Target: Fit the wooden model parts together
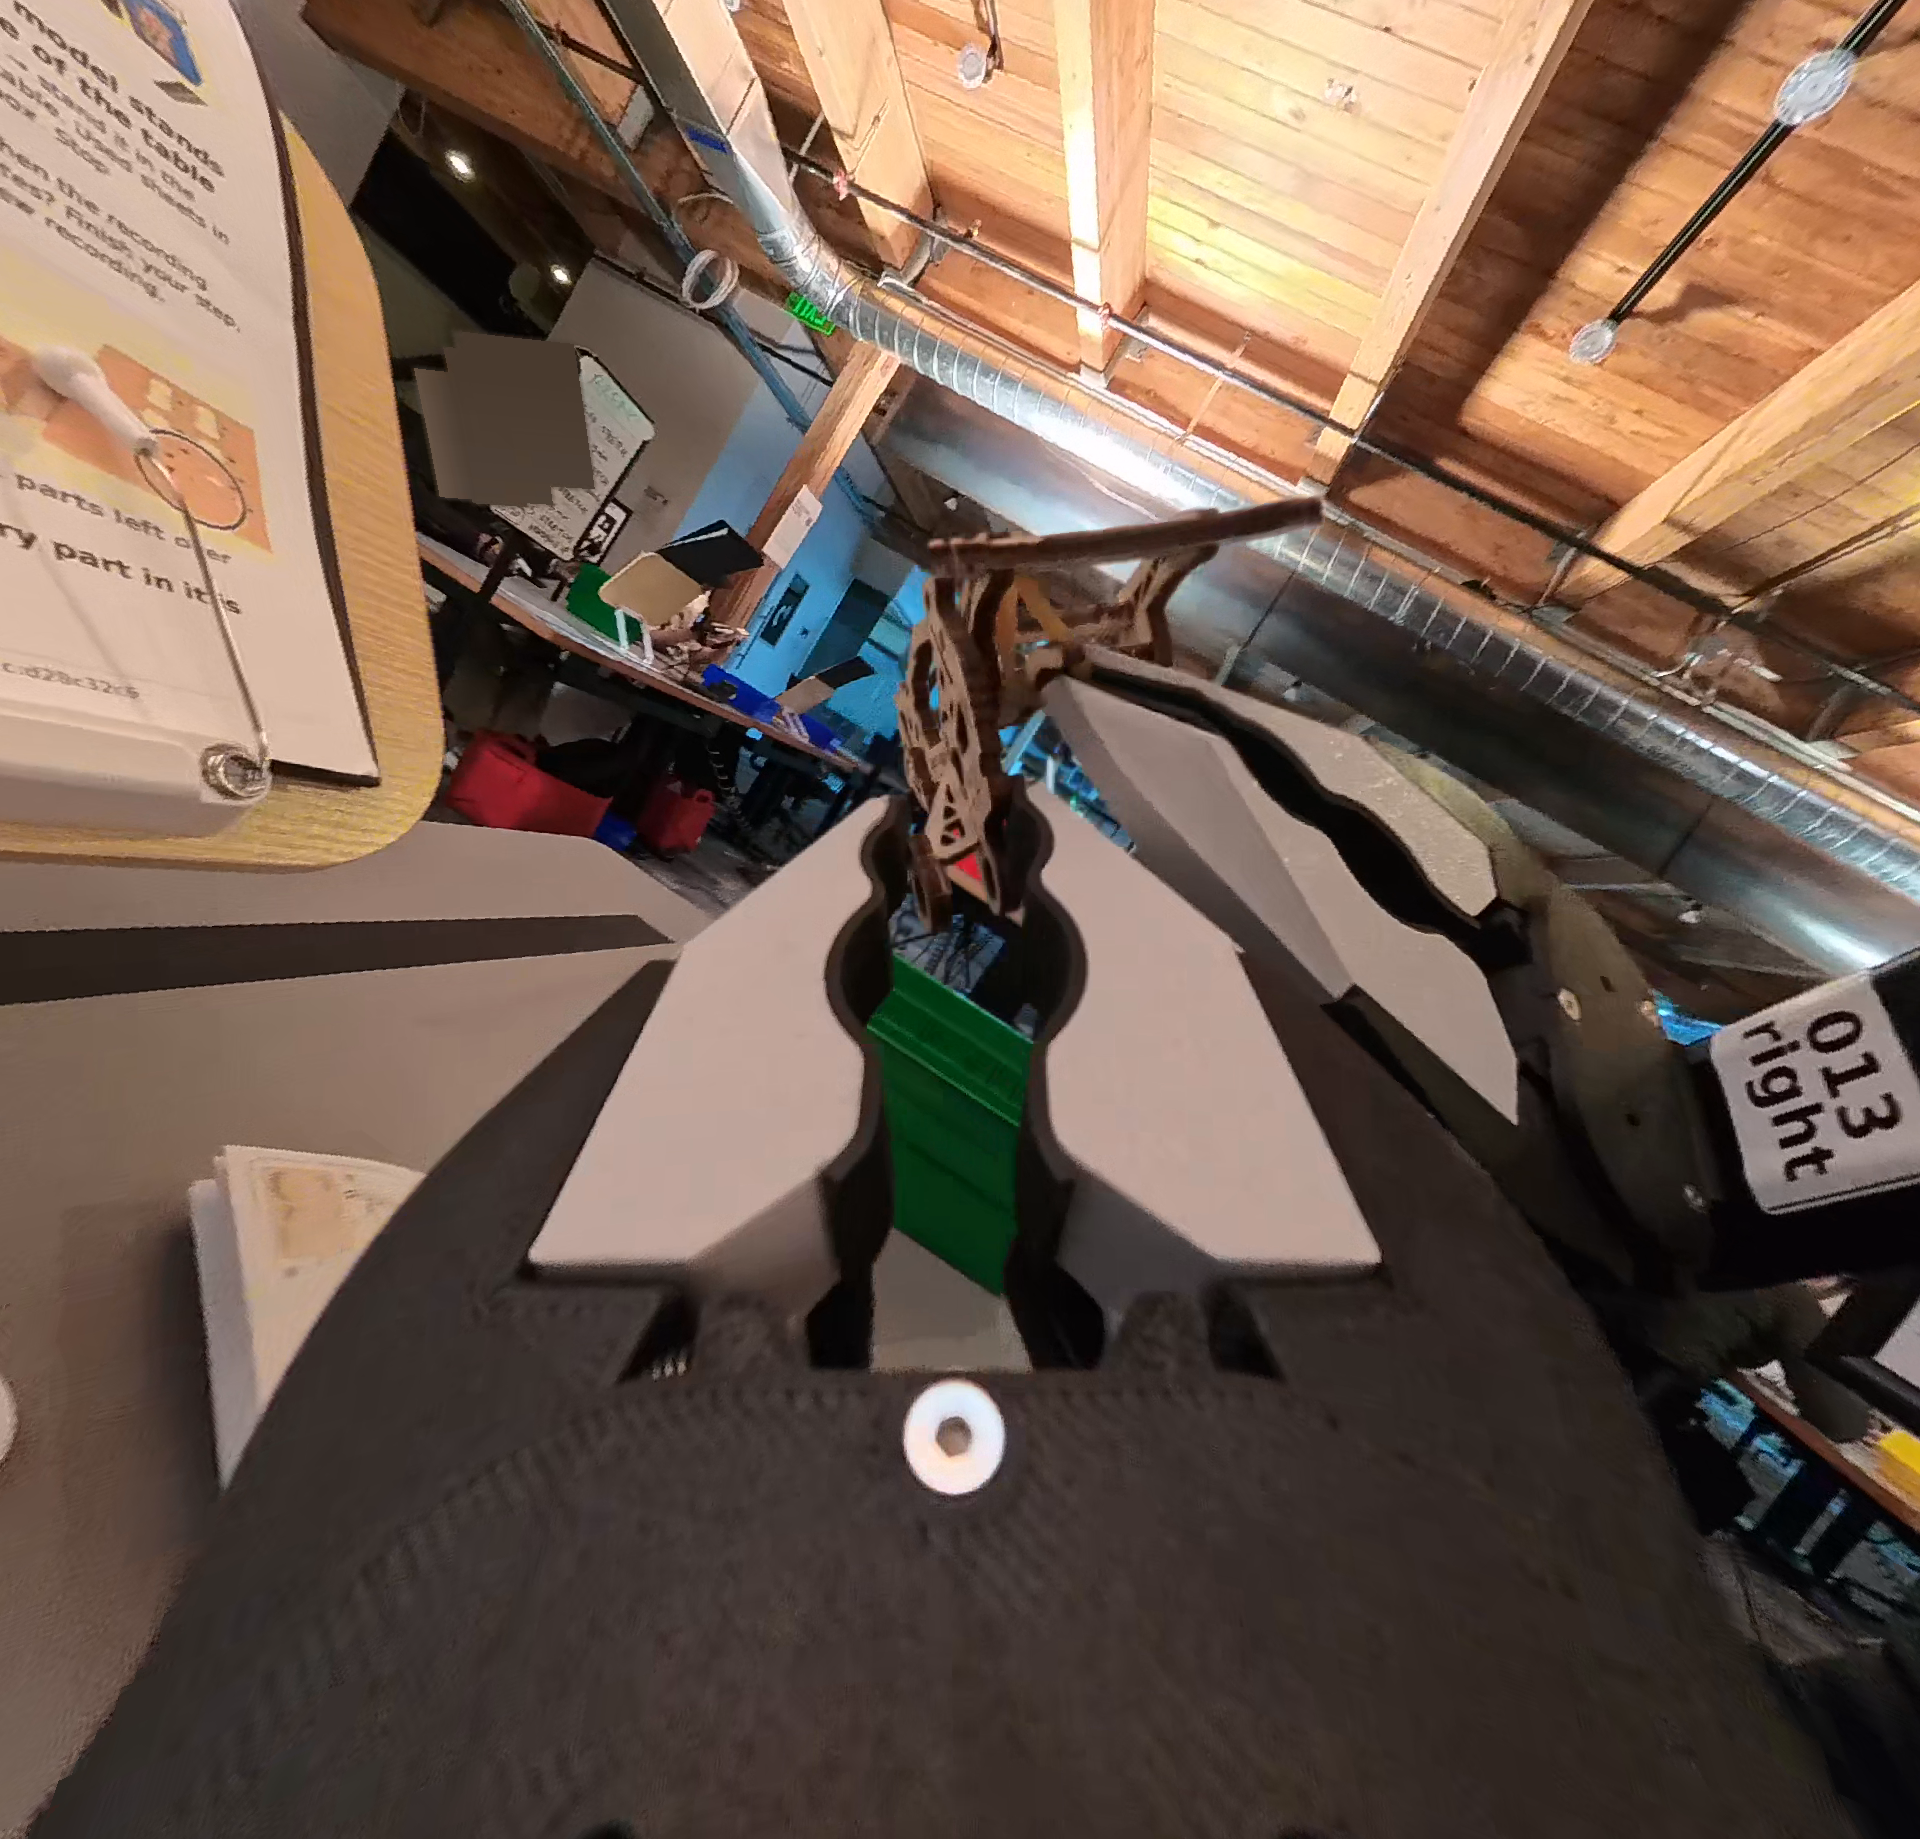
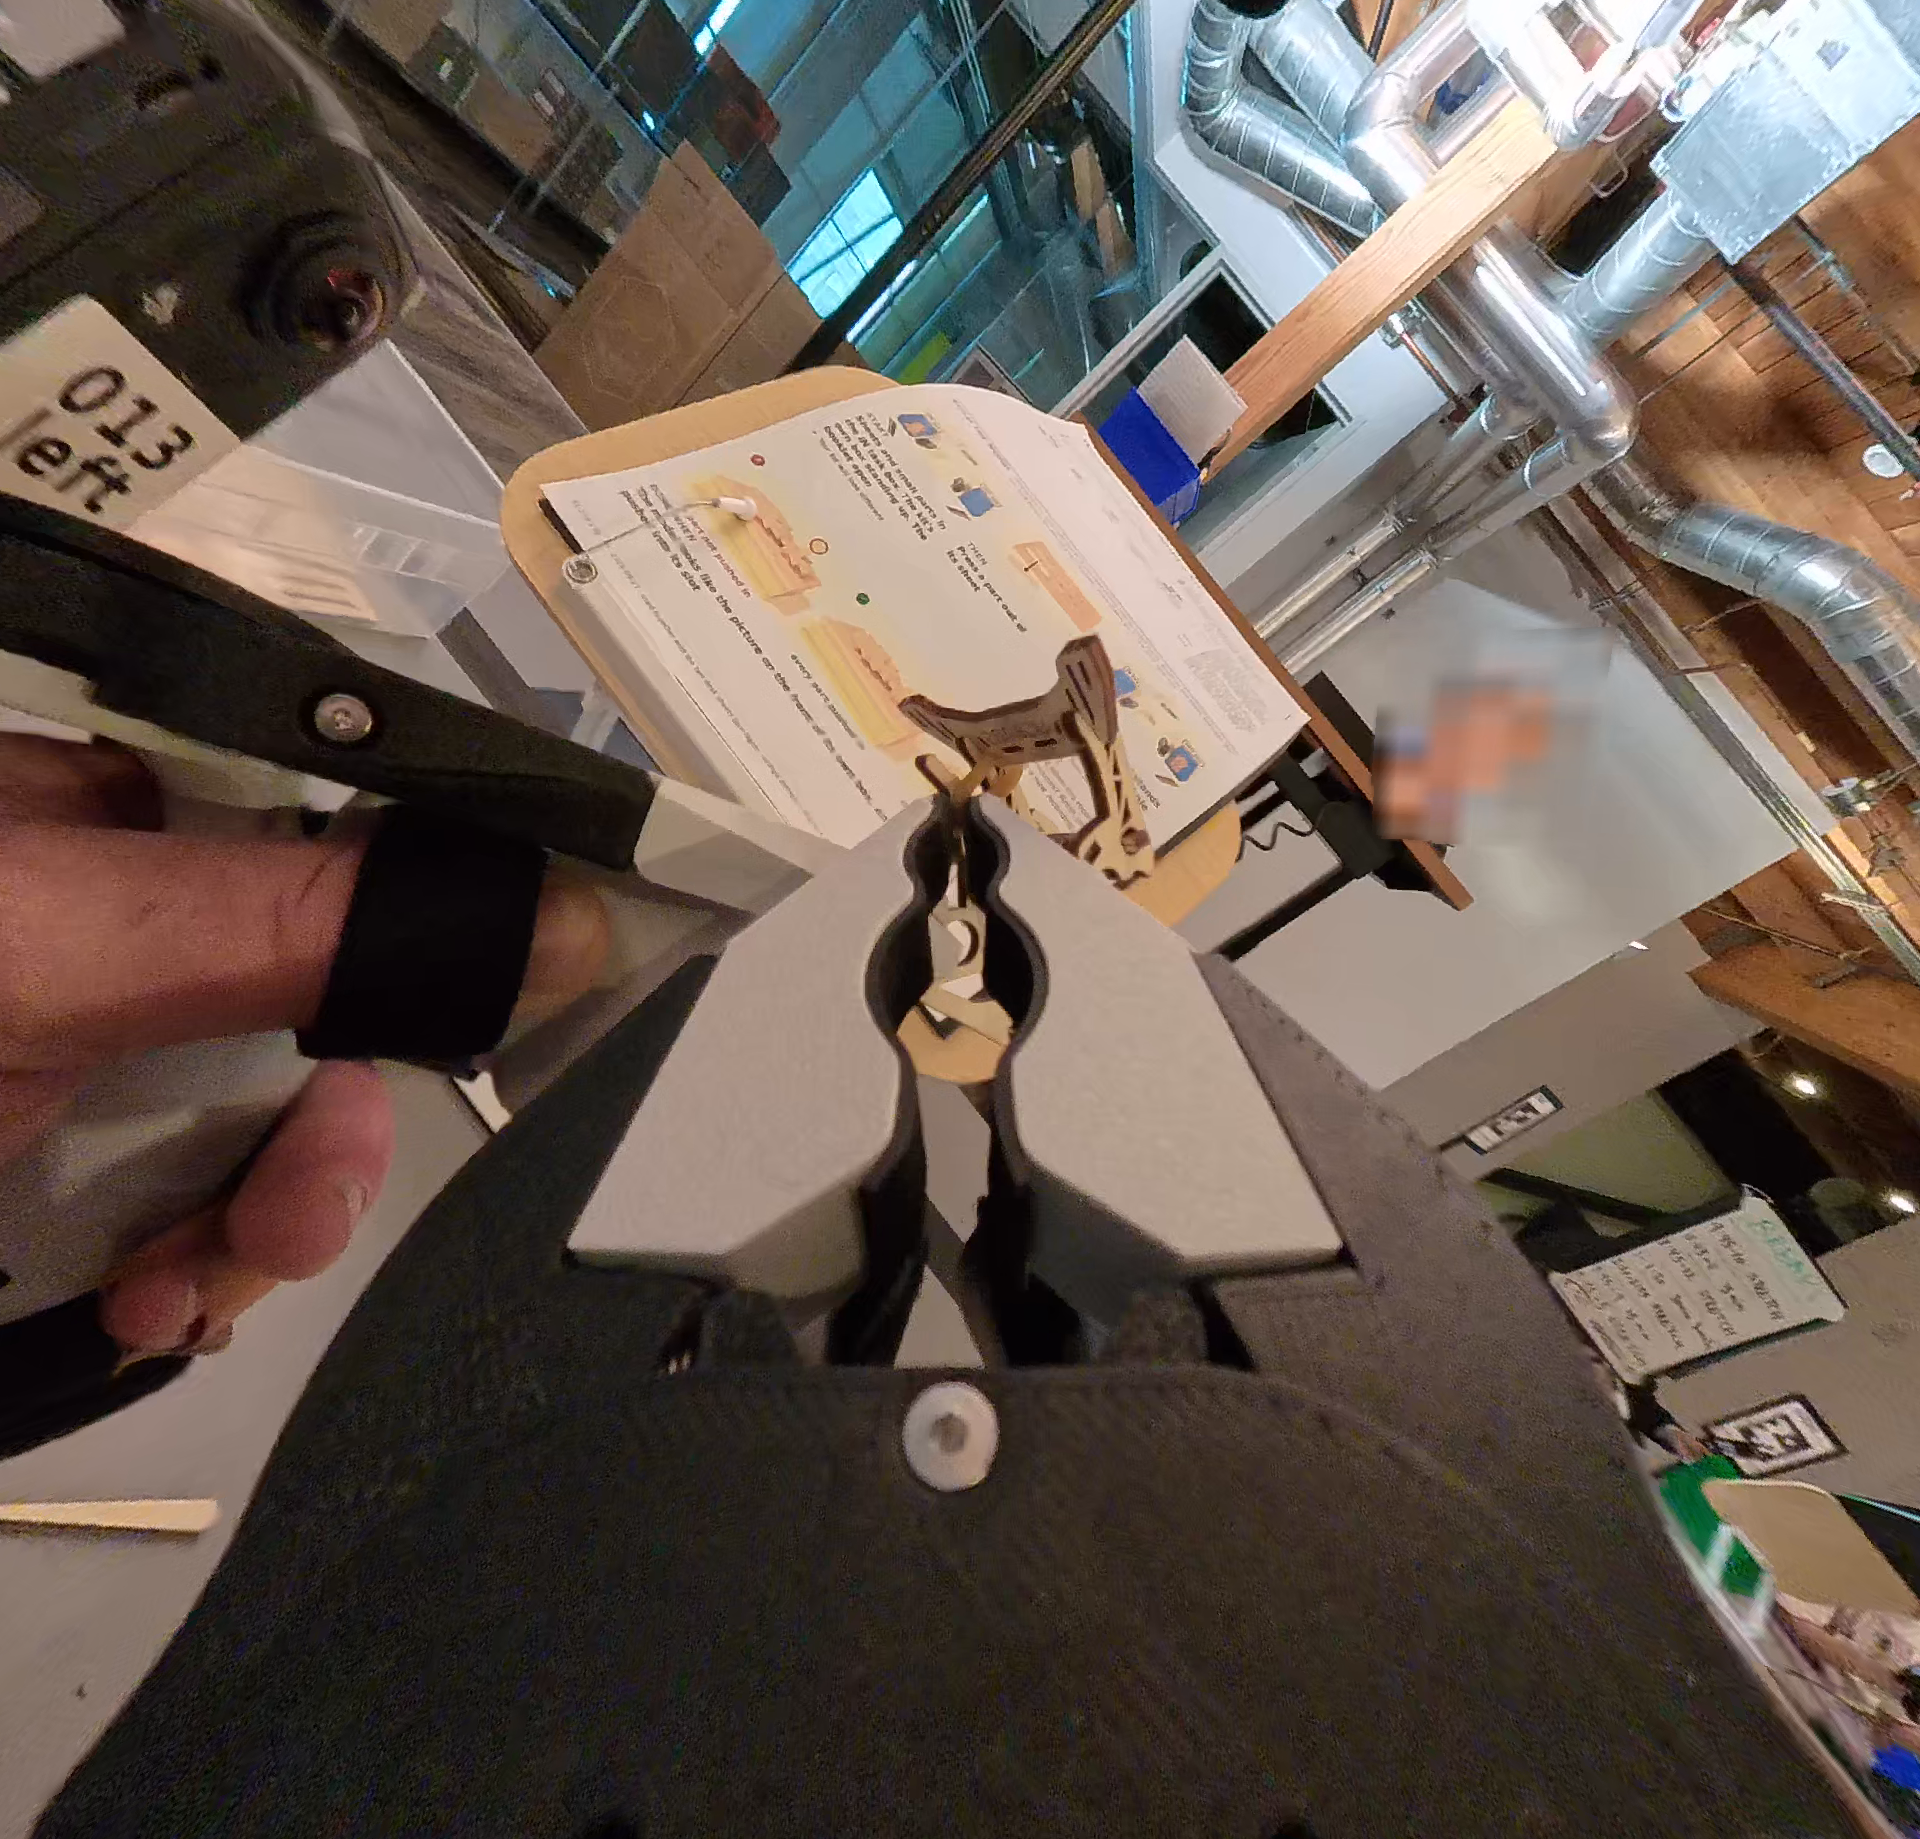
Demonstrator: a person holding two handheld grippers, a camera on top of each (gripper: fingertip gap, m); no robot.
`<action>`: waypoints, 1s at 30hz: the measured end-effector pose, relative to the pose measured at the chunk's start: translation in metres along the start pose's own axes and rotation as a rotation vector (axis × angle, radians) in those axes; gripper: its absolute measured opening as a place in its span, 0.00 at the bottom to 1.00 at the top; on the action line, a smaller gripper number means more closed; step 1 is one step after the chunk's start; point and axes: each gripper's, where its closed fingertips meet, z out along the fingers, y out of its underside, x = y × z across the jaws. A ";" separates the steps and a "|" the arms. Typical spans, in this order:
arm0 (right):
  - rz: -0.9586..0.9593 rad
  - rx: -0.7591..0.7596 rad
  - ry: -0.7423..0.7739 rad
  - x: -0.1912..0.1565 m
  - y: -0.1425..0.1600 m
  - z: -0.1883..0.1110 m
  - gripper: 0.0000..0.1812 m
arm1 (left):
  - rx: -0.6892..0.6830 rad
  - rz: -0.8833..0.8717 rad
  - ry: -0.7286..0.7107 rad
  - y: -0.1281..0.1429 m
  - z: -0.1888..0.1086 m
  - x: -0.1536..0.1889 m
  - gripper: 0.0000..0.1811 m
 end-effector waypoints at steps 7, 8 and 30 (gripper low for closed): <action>0.144 0.061 -0.024 0.002 -0.004 -0.005 0.00 | 0.033 -0.030 0.049 -0.004 0.000 0.007 0.09; 0.150 0.064 -0.025 0.001 -0.005 -0.005 0.00 | 0.035 -0.032 0.052 -0.005 -0.001 0.008 0.09; 0.313 0.166 -0.079 0.013 -0.012 -0.018 0.00 | 0.078 -0.038 0.134 -0.012 -0.002 0.024 0.09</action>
